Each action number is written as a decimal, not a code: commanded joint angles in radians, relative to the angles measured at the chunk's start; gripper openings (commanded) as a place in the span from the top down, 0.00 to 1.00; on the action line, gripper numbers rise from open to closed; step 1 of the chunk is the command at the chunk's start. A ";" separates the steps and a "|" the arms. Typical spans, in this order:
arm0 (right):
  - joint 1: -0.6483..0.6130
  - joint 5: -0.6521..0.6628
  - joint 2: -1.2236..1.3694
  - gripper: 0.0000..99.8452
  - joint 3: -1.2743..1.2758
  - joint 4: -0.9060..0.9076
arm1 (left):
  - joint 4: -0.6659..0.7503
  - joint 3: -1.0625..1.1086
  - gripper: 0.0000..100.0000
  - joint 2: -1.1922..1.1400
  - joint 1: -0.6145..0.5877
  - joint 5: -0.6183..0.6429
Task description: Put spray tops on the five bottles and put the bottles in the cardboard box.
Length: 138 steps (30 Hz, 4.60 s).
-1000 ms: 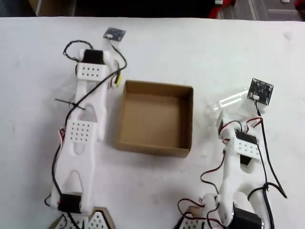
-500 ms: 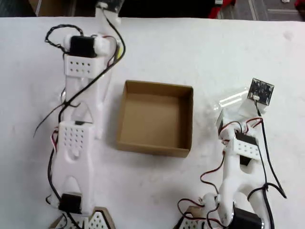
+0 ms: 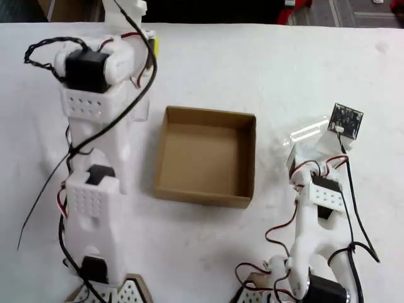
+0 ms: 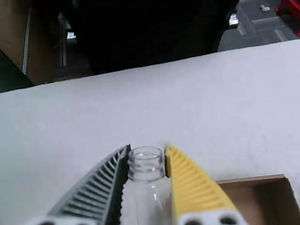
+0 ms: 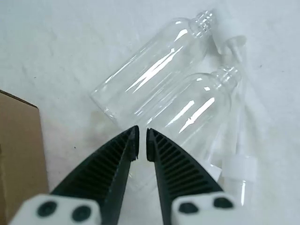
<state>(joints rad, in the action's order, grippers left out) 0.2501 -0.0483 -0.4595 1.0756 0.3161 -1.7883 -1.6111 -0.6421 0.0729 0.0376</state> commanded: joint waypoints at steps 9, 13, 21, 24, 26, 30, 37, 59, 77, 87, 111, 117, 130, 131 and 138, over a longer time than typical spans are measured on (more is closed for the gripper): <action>-0.038 0.000 -0.027 0.98 -0.006 -0.018 | -0.005 0.219 0.98 0.458 0.200 0.012; -0.036 0.000 -0.027 0.98 -0.006 -0.016 | 0.002 0.615 0.98 0.680 0.263 0.011; -0.038 0.000 -0.027 0.98 -0.003 -0.013 | 0.241 1.175 0.98 1.072 0.298 0.008; -0.038 0.000 -0.027 0.98 0.006 -0.019 | 0.339 1.344 0.97 1.191 0.325 0.008; -0.038 0.000 -0.027 0.98 0.006 -0.019 | 0.423 1.464 0.98 1.260 0.331 -0.011; -0.038 0.000 -0.027 0.98 0.006 -0.019 | 0.660 1.752 0.98 1.377 0.318 -0.101; -0.031 0.000 -0.027 0.98 0.006 -0.019 | 1.352 2.387 0.98 1.561 0.308 -0.101; 0.002 0.000 -0.027 0.98 0.020 -0.074 | 2.461 2.596 0.98 0.947 0.320 0.138; -0.004 0.000 -0.027 0.98 0.023 -0.096 | 2.860 2.432 0.98 0.378 0.312 0.075; -0.004 0.000 -0.027 0.98 0.026 -0.111 | 2.911 2.423 0.98 0.297 0.320 -0.003; -0.005 0.000 -0.027 0.98 0.026 -0.110 | 2.865 2.389 0.86 0.291 0.317 0.048; -0.005 0.000 -0.027 0.98 0.026 -0.110 | 2.774 2.394 0.73 0.297 0.317 0.055; -0.005 0.000 -0.027 0.98 0.026 -0.111 | 2.835 2.490 0.78 0.435 0.325 0.055; -0.005 0.000 -0.027 0.98 0.026 -0.111 | 2.831 2.512 0.78 0.475 0.325 0.055; -0.005 0.000 -0.027 0.98 0.026 -0.111 | 2.631 2.596 0.77 0.771 0.317 0.163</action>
<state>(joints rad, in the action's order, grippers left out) 0.2394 -0.0483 -0.4595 1.1047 0.2256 0.9766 0.9774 -0.0729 0.3905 0.1220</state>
